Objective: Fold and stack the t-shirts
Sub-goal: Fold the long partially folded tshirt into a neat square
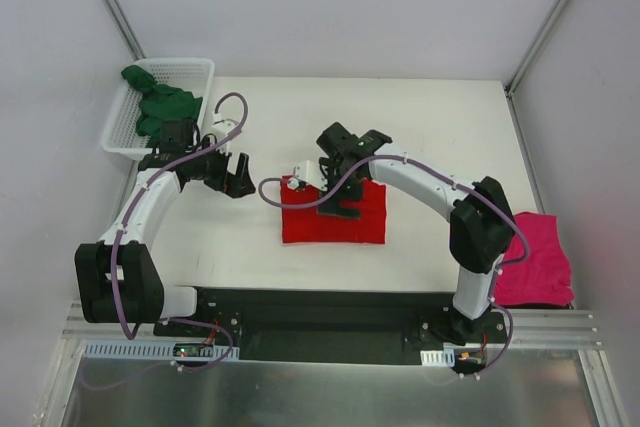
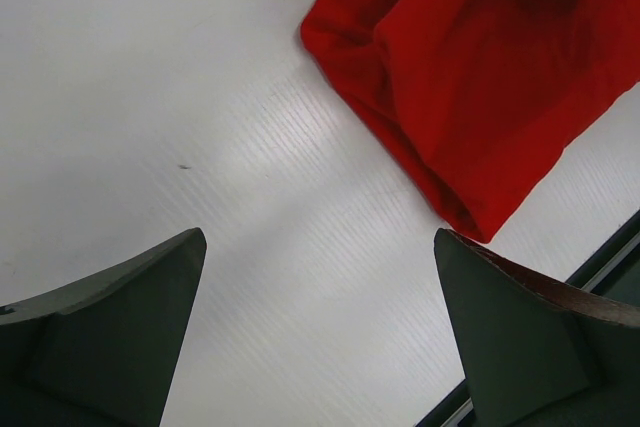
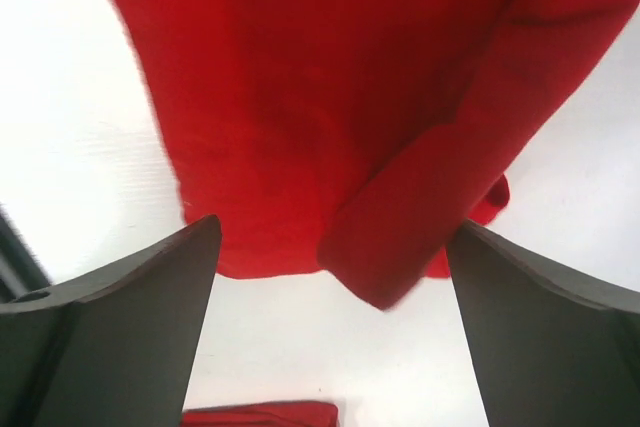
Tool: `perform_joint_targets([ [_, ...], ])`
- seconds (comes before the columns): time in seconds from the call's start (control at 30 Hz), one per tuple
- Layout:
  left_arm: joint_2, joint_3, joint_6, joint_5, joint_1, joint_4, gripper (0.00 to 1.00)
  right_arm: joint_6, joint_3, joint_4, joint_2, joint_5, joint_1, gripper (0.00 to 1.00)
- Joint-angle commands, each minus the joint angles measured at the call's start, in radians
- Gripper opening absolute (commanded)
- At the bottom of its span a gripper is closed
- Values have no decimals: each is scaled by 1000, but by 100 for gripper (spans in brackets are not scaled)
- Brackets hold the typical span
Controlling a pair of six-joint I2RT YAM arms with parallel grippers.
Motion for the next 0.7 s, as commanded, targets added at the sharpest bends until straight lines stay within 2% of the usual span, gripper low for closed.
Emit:
perform_joint_targets([
  [0.0,-14,13,33,11,-5,-14,99,-26,170,-189,2,-260,6,96],
  [0.23,-14,-1,38,14,-6,-16,100,-21,180,-212,-44,-300,46,96],
  [0.37,-6,6,40,14,-6,-16,99,-32,192,-292,14,-327,46,96],
  [0.67,-4,-1,40,19,-8,-16,99,-81,152,-252,99,-257,17,96],
])
